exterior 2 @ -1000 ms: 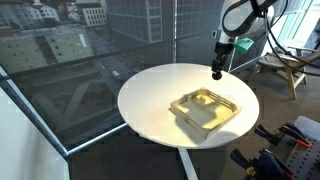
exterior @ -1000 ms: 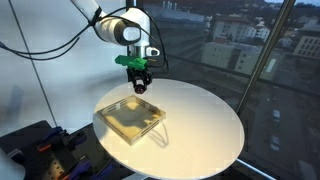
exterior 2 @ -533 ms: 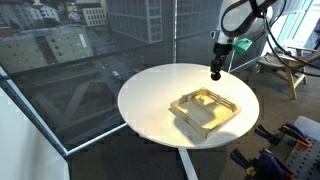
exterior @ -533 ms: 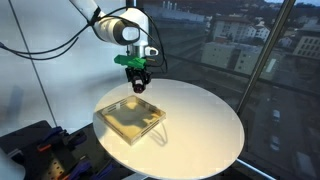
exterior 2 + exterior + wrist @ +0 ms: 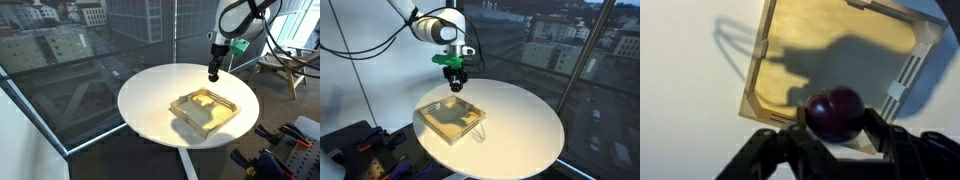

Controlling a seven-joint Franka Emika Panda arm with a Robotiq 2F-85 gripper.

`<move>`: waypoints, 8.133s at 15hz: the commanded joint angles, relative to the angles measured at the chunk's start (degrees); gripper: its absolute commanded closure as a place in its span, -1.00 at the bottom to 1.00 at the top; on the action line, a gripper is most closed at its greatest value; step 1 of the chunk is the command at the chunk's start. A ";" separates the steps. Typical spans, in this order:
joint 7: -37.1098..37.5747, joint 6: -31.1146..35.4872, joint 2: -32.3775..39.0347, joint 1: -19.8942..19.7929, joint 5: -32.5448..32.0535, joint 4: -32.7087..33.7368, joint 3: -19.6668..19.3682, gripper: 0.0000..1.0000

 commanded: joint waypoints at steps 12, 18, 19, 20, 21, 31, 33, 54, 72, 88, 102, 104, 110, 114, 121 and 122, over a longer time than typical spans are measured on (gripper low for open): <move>-0.16 3.82 4.19 0.85 0.05 -0.87 1.55 0.30; -0.55 7.42 6.48 0.48 0.25 -1.89 1.84 0.30; -0.51 7.92 6.91 0.46 0.16 -1.96 1.85 0.30; -0.51 8.34 7.32 0.42 0.16 -2.00 1.89 0.30; -0.49 8.69 7.74 0.38 0.16 -2.02 1.92 0.30; -0.30 8.96 12.04 0.00 0.31 -1.76 2.26 0.30; -0.30 9.06 12.74 -0.05 0.27 -1.67 2.31 0.30; 2.66 16.64 19.87 0.88 -3.89 -0.04 -0.26 0.30; 3.86 18.10 22.89 1.10 -4.45 0.99 -0.73 0.30; 3.95 16.90 21.50 0.74 -4.03 0.99 -0.49 -1.00; 3.41 11.07 11.08 0.40 -2.95 -2.89 0.31 -1.00; 3.38 10.03 9.16 0.47 -2.85 -3.74 0.34 -1.00; 3.69 7.63 3.72 0.80 -2.62 -6.08 0.37 -1.00; 3.84 6.17 0.99 0.94 -2.40 -7.05 0.44 -1.00; 3.90 3.31 -2.43 1.06 -2.11 -6.94 0.33 -1.00; 3.98 2.94 -2.71 1.09 -2.16 -6.87 0.30 -1.00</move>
